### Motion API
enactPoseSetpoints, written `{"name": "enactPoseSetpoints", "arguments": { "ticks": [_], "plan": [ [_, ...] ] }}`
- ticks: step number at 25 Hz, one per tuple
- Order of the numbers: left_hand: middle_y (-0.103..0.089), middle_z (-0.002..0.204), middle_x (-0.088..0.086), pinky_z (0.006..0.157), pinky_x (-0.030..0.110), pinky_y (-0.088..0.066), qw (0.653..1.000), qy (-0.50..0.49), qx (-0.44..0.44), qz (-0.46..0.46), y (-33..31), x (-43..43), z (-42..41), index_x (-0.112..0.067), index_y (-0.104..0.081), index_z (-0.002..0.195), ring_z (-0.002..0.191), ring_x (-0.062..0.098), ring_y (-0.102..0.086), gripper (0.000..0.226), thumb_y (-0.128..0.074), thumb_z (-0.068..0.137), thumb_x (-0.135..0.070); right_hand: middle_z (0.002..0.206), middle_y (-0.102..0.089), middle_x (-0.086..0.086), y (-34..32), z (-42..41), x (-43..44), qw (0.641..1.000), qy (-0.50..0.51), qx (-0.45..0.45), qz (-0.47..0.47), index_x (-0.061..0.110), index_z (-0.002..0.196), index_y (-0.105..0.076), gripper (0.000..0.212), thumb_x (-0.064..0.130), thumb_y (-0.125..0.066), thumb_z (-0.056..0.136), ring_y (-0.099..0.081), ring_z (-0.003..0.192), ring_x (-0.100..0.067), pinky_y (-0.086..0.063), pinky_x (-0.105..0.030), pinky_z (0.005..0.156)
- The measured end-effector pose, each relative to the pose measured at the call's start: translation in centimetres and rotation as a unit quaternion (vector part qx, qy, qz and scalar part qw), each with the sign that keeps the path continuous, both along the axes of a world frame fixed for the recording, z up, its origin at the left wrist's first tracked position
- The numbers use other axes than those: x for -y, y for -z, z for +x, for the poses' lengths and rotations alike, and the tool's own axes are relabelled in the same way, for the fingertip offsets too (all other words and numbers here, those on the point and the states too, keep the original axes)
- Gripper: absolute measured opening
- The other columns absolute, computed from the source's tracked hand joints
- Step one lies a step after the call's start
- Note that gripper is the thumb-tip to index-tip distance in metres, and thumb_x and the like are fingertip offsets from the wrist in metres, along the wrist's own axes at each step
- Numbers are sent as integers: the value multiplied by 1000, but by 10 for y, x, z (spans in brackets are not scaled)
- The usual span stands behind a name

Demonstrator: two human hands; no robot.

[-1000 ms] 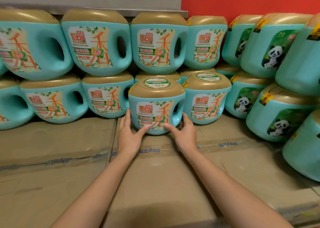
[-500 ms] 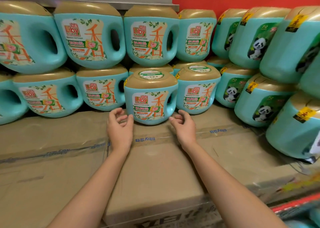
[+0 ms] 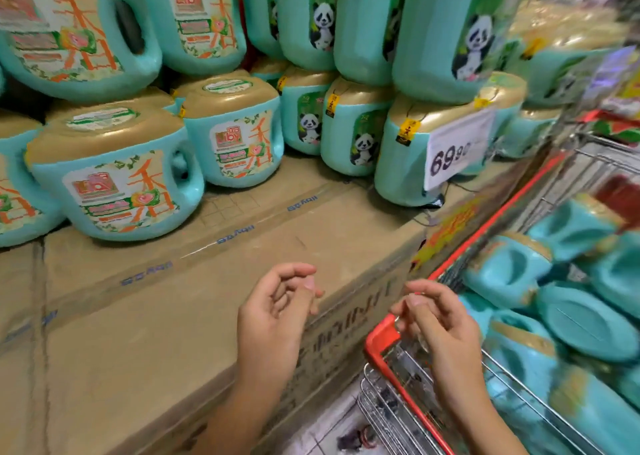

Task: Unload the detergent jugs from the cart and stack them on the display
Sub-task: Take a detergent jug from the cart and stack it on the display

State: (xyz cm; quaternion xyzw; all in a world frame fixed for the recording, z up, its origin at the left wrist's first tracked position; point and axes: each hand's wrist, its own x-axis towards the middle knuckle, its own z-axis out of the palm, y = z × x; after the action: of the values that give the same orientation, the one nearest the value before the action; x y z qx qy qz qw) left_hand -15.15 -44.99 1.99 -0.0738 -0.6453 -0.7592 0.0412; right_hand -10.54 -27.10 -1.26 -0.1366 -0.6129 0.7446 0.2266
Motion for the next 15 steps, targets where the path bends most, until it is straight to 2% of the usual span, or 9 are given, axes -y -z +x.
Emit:
{"name": "enactPoseSetpoints", "arguments": {
  "ticks": [4, 7, 10, 12, 13, 15],
  "plan": [
    [-66, 69, 2, 53, 11, -44, 988, 147, 48, -7, 28, -86, 4, -18, -70, 86, 59, 4, -58, 20, -64, 87, 1, 59, -66, -5, 25, 41, -82, 984, 168, 59, -17, 5, 90, -61, 14, -6, -52, 92, -56, 48, -8, -46, -13, 48],
    [-67, 74, 6, 55, 13, -46, 967, 232, 88, -62, 55, -151, -8, -20, -70, 88, 62, 7, -59, 21, -64, 87, 0, 60, -66, -4, 48, 54, -141, 963, 241, 120, -14, 8, 88, -63, 16, -5, -54, 91, -56, 49, -8, -44, -13, 47],
    [-69, 79, 6, 65, 12, -49, 948, 273, 113, -116, 78, -208, -31, -18, -68, 94, 70, 8, -64, 18, -63, 88, -1, 64, -63, -7, 71, 42, -193, 946, 281, 165, 0, 3, 93, -63, 12, -6, -55, 90, -56, 50, -5, -44, -14, 50],
    [-70, 84, 5, 72, 16, -50, 938, 287, 126, -145, 94, -244, -51, -17, -67, 95, 78, 12, -65, 17, -62, 89, -2, 71, -58, -9, 85, 22, -226, 934, 301, 193, 16, 3, 99, -62, 14, -4, -57, 89, -55, 60, -12, -44, -20, 58],
    [-70, 84, 4, 73, 17, -49, 937, 282, 134, -154, 101, -257, -61, -17, -66, 94, 80, 13, -65, 17, -62, 89, -1, 73, -55, -7, 90, 9, -239, 930, 298, 212, 28, 3, 103, -61, 17, -3, -58, 88, -51, 65, -14, -41, -23, 62],
    [-69, 79, 0, 66, 9, -48, 941, 263, 146, -157, 116, -278, -76, -17, -65, 91, 73, 5, -64, 19, -63, 88, 2, 75, -51, -2, 103, -17, -264, 928, 277, 245, 46, 2, 111, -58, 25, -1, -60, 87, -45, 67, -12, -38, -21, 63]
  ]
}}
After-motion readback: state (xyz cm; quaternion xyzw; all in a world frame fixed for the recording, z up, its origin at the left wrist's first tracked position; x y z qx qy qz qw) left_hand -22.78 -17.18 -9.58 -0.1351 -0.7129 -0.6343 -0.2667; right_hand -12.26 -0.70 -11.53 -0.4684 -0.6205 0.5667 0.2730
